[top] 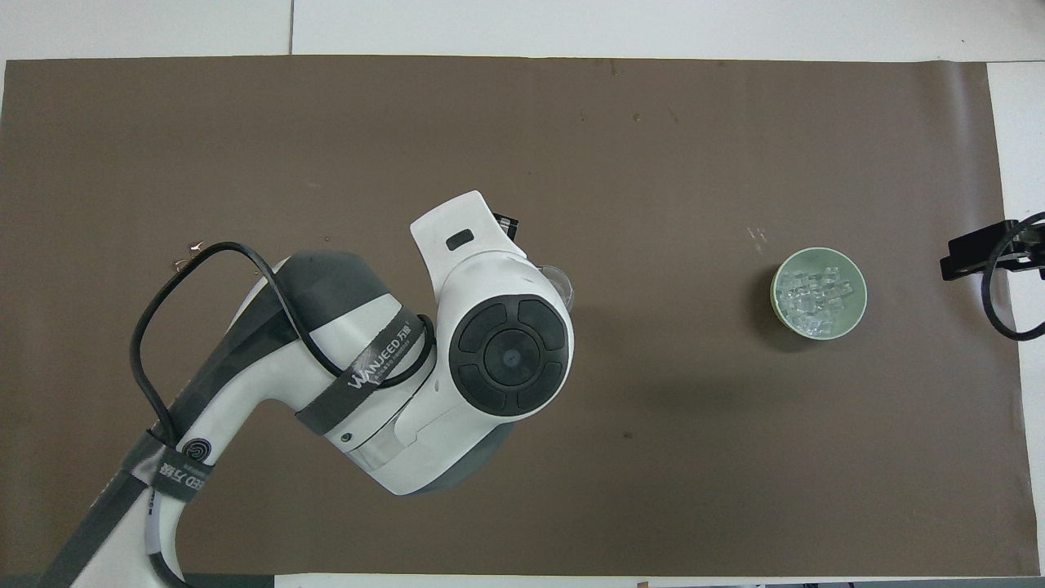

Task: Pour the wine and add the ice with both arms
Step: 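Tilt the jigger over the clear cup with the left gripper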

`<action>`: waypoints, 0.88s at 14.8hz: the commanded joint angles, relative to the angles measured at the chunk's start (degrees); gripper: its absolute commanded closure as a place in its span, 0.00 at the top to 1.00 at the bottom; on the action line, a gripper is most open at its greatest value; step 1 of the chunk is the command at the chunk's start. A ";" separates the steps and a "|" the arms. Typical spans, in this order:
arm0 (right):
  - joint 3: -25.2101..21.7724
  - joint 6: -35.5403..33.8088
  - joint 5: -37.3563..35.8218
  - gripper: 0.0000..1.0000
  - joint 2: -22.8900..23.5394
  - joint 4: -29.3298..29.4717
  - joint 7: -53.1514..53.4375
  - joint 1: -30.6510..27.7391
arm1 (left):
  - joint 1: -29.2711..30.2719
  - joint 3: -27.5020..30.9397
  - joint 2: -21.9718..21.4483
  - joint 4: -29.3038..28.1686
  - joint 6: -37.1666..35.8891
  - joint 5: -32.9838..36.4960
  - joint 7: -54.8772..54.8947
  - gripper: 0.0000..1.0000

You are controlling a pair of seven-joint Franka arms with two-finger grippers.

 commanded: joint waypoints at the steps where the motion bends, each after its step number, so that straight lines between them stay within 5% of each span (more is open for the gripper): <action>1: 0.25 0.63 0.46 1.00 -1.21 -1.50 -0.72 -0.60 | -1.53 0.85 0.41 1.47 -2.04 2.03 -1.44 0.00; 8: 0.25 0.63 0.46 1.00 -1.21 -1.50 -0.81 -0.51 | -0.39 0.93 0.33 1.91 -1.08 1.60 -0.92 0.00; 13: 0.34 1.16 0.46 1.00 -1.29 -1.93 -0.98 0.10 | 2.33 1.29 -0.82 1.47 0.50 -9.89 0.92 0.00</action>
